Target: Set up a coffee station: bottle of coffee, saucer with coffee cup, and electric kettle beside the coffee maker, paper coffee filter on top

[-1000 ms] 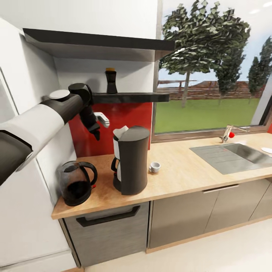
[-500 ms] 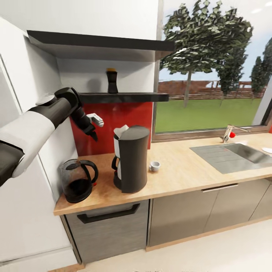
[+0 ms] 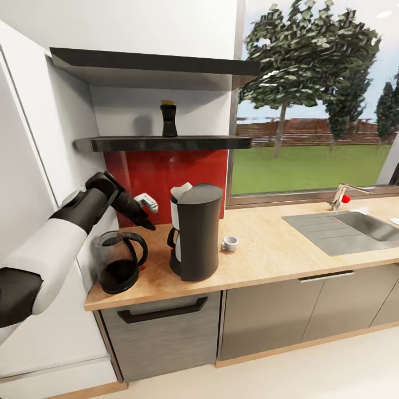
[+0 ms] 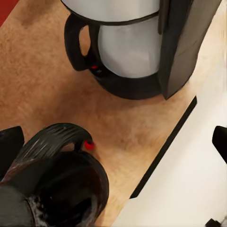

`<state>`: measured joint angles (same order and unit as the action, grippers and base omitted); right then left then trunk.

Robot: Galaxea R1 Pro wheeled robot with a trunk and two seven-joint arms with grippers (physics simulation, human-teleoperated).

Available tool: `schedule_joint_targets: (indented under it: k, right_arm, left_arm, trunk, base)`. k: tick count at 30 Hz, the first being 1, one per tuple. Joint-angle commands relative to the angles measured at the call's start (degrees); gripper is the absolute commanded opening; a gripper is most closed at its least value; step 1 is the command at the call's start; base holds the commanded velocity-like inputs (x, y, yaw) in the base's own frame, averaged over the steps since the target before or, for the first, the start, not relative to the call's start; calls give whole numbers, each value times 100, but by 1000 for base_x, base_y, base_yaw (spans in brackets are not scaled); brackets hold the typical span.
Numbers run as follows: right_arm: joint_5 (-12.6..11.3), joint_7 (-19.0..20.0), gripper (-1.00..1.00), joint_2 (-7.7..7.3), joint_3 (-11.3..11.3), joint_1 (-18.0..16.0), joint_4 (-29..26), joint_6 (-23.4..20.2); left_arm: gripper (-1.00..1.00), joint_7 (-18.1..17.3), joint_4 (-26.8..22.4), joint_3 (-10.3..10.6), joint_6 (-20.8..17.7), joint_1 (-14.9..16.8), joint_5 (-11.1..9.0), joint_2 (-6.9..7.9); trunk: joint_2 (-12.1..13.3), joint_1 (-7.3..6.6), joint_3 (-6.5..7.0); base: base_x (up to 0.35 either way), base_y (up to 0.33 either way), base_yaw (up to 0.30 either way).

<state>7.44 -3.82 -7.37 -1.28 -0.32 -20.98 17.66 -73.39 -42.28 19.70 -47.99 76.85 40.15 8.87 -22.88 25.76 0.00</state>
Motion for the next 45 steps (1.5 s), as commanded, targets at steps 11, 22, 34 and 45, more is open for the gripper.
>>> schedule_joint_targets:
  k: [11,22,34,45]
  right_arm:
    - [62,-40,100,-1,-21,-3,8,17]
    - [64,-40,100,-1,-26,-3,15,18]
    - [64,-40,100,-1,-29,-3,15,18]
    - [64,-40,100,0,-30,-3,15,18]
  left_arm:
    - [100,-343,-815,-992,338,-1125,6,79]
    - [100,-886,-1506,-1371,389,-1958,15,89]
    - [100,-889,-1675,-1399,393,-2359,10,78]
    - [100,-793,-1671,-1415,1225,-3769,-252,10]
  trunk:
    - [-4,2,-1]
    - [-4,2,-1]
    - [-4,2,-1]
    - [-4,2,-1]
  base:
    - [0,0,0]
    - [-34,0,0]
    - [-315,-5,0]
    - [-228,-43,0]
